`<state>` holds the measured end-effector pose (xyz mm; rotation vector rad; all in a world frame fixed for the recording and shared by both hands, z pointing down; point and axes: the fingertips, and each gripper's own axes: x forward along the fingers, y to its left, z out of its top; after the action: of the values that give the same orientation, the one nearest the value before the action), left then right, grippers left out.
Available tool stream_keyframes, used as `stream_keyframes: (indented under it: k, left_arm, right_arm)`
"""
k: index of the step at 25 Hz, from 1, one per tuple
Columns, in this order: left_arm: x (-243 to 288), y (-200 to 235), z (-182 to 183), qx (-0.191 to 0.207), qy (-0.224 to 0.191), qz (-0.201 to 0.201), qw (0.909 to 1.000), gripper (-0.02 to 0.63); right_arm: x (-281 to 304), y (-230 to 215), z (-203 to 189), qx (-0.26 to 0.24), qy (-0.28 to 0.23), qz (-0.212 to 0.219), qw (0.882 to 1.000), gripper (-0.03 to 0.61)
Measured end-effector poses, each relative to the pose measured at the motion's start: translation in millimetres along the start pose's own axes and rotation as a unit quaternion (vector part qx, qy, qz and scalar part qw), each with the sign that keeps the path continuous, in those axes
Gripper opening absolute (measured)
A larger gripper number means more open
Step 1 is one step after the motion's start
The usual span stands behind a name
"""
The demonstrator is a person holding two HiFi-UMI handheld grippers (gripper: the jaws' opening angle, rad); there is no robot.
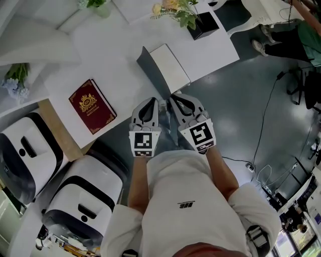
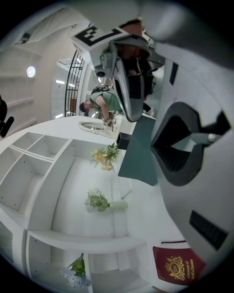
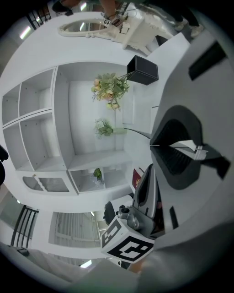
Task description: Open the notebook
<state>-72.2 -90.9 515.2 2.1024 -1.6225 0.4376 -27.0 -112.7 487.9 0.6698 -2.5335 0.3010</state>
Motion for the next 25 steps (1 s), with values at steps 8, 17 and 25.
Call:
stream_keyframes:
  k: [8,17,25]
  left_arm:
    - [-9.3,5.8,-4.2,-0.007,-0.002,0.01,0.9999,0.0]
    - [-20.6,14.7,-8.9,-0.012,-0.003,0.023,0.9996,0.0]
    - [-30.8,23.5,-14.7,-0.018,-0.001,0.034,0.9993,0.0]
  right_arm:
    - [2.2,11.8,2.7,-0.013,0.0,0.011,1.0,0.0]
    - [5.6,29.6,5.4,-0.03,0.002,0.032,0.999,0.0]
    - [8.4,43.1,4.8,-0.045,0.007,0.047,0.998,-0.001]
